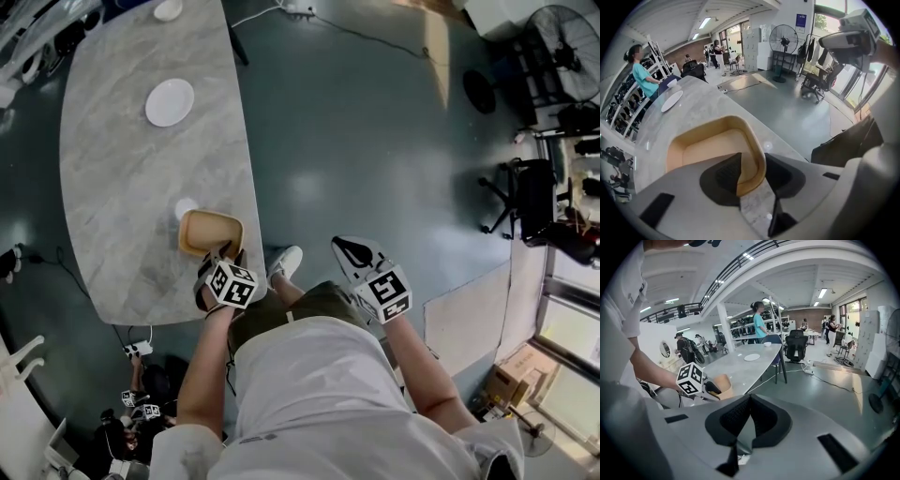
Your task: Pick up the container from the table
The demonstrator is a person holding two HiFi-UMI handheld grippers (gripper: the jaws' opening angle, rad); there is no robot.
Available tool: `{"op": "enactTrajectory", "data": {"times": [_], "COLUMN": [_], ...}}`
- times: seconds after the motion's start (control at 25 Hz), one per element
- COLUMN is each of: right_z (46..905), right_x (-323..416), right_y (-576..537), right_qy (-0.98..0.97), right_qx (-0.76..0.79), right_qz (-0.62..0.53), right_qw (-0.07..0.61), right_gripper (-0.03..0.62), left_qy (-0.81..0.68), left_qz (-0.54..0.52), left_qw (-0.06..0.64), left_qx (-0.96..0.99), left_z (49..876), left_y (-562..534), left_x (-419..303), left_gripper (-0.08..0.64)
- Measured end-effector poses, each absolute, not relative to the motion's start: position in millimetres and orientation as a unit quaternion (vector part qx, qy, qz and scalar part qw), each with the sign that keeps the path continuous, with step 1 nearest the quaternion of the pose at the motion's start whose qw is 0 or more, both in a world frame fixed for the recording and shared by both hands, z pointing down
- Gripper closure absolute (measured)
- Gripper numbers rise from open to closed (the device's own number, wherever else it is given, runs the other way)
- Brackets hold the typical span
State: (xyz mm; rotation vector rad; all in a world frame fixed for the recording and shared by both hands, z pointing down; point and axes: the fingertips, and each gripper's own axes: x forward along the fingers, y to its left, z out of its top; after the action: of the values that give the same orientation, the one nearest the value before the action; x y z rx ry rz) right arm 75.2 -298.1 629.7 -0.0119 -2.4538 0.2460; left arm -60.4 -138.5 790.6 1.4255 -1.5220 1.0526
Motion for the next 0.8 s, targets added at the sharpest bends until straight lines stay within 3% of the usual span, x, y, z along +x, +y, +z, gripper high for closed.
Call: {"op": "enactTrajectory", "data": {"times": [0.24,0.36,0.8], "right_z": [628.6,625.2,609.5], "right_x": [72.2,69.3,46.6], "right_y": [-288.9,-283.4,-258.3], "right_qy": [-0.939,-0.939,-0.944], "right_qx": [-0.003,0.001,0.012], "right_qz": [0.098,0.098,0.093], "right_qw": [0.331,0.329,0.317], "right_gripper": [0.580,0.580,0.580], "left_qy": [-0.586,-0.588,-0.602], "left_qz": [0.416,0.405,0.393], "left_qw": [0.386,0.388,0.375], "left_qx": [0.578,0.583,0.585], "left_z": [790.2,787.7,765.6], "left_y": [-134.8,-131.4,-110.0], "left_x": [-56.9,-58.2,-90.3], "left_gripper": [0.432,0.506,0.532]}}
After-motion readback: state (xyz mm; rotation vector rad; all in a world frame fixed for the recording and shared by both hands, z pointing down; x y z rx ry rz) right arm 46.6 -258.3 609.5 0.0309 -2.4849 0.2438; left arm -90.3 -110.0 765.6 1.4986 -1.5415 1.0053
